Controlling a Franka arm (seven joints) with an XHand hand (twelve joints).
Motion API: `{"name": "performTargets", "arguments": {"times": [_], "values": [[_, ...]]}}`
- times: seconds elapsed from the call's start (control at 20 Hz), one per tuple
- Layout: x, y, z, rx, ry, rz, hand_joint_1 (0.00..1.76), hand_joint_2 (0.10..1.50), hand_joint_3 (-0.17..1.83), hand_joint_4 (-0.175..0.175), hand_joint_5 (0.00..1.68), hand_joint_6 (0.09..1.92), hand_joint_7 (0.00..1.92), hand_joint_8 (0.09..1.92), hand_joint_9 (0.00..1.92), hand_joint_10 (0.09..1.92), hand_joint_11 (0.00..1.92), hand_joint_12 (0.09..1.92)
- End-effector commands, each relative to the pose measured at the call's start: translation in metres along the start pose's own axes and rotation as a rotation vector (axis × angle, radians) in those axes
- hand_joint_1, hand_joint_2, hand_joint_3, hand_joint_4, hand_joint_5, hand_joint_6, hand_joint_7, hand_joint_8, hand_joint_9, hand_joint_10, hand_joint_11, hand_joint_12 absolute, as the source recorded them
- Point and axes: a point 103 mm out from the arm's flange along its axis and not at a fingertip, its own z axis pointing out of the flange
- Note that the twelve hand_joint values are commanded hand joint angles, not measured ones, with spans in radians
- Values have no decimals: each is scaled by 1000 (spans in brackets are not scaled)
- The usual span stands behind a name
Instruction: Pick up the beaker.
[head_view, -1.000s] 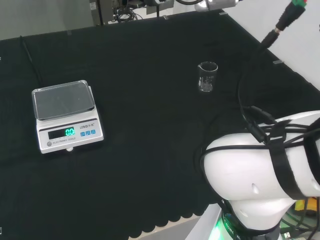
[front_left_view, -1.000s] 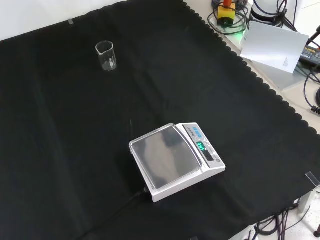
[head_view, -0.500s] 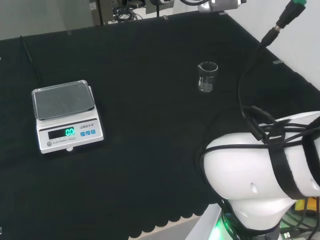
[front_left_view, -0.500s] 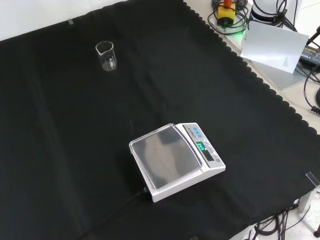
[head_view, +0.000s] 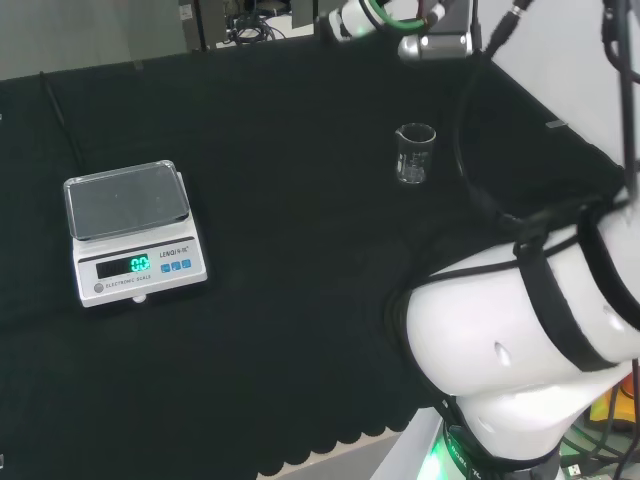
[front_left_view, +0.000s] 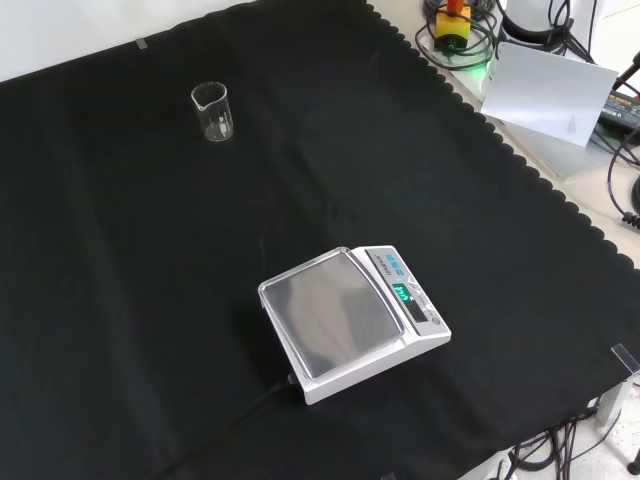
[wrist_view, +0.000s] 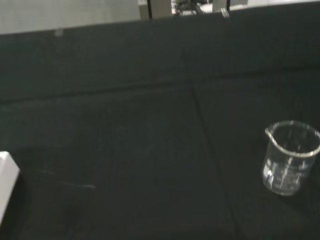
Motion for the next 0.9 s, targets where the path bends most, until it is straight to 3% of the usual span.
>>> {"name": "performTargets", "arguments": {"times": [0.05, 0.5, 0.6, 0.9], "values": [[-75, 61, 85, 29, 67, 109, 484, 688, 275, 9, 4, 87, 0, 632, 45, 848, 0, 1239], [-126, 97, 158, 107, 129, 182, 484, 693, 260, 10, 0, 87, 0, 597, 31, 848, 0, 1221], [-132, 106, 173, 130, 115, 189, 484, 694, 258, 11, 0, 87, 0, 594, 30, 848, 0, 1219], [-152, 130, 190, 110, 125, 213, 483, 703, 235, 14, 0, 87, 0, 428, 2, 845, 0, 1157]]}}
